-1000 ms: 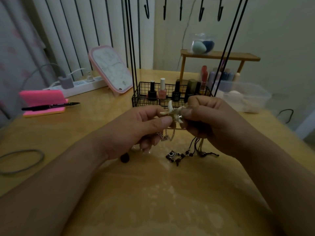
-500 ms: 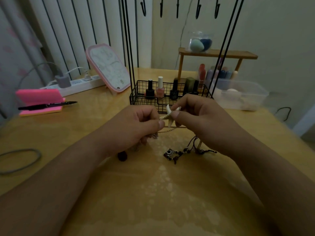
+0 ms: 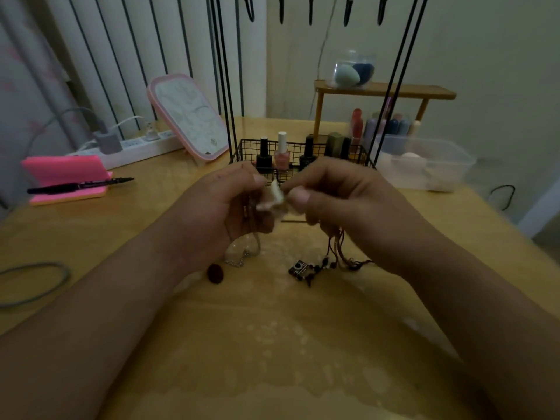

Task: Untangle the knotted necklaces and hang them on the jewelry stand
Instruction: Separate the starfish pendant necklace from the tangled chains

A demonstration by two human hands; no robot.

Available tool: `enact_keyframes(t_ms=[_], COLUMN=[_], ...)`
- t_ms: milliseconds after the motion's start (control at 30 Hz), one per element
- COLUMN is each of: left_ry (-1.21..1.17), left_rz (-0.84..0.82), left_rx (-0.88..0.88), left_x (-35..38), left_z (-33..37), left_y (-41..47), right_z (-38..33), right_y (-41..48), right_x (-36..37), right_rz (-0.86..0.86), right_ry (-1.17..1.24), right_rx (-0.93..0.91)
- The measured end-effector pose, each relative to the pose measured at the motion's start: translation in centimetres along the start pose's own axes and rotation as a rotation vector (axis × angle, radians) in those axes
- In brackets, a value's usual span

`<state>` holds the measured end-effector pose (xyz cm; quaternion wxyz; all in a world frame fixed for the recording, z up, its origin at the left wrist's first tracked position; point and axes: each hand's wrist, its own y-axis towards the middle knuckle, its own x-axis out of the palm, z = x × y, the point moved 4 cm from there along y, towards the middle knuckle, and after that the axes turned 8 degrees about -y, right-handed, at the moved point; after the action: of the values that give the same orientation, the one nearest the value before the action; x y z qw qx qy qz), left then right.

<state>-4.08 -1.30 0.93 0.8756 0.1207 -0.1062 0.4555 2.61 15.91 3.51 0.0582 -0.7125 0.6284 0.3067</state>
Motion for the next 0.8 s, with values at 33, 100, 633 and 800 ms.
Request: enact_keyframes(t_ms=[33, 100, 633, 800], left_ry=[-0.046, -0.096, -0.104, -0.112], left_rz=[0.005, 0.007, 0.009, 0.027], left_rx=[-0.007, -0.014, 0.076, 0.059], left_x=[-0.2, -0.6, -1.7, -1.8], left_z=[0.1, 0.2, 1.5, 1.6], left_y=[0.0, 0.0, -0.1, 0.1], right_z=[0.2, 0.8, 1.6, 0.5], right_y=[0.1, 0.2, 0.4, 0.2], right_x=[-0.4, -0.6, -1.9, -1.5], right_rz=[0.043, 0.096, 0.171, -0.088], right_ry=[0.133, 0.371, 0.277, 0.322], right_rx=[0.031, 0.104, 0.205, 0.101])
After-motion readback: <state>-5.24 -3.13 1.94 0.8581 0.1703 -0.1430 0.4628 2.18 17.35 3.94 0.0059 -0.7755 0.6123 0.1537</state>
